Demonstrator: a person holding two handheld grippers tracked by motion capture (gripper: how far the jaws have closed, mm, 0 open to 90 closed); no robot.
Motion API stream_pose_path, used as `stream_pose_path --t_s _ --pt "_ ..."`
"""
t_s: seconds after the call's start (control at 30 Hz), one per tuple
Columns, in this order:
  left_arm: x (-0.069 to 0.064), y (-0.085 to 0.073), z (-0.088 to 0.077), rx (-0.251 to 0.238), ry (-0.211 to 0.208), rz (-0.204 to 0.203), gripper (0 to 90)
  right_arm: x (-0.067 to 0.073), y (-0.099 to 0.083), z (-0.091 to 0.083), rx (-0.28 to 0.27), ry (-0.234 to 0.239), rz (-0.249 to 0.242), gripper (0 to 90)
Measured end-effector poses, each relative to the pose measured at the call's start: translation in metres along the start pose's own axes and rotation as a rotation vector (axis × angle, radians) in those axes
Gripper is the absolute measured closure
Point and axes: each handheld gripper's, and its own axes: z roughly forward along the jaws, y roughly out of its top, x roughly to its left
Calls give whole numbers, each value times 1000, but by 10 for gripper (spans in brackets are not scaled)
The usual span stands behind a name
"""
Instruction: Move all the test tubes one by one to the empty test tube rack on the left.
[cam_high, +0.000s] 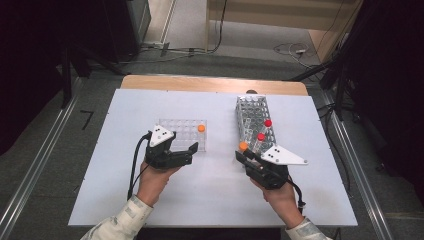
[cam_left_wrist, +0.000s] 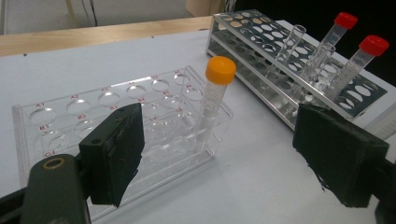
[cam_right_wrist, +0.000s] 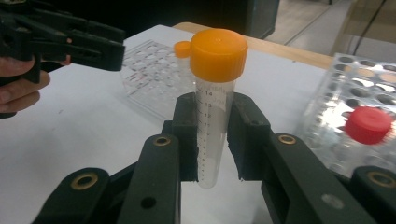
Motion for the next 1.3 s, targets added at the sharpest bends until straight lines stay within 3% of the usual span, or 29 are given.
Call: stream_pose_path --t_s 0.47,0.83,1.03,1.3 --pt "-11 5 -7 -21 -38 19 167 22 -1 46 51 49 -33 713" --pt "-19 8 -9 -25 -92 28 206 32 1 65 55 62 -45 713" --pt "-25 8 -8 -19 -141 55 295 39 1 74 61 79 -61 713" --pt "-29 6 -4 -6 -172 106 542 50 3 80 56 93 -76 713"
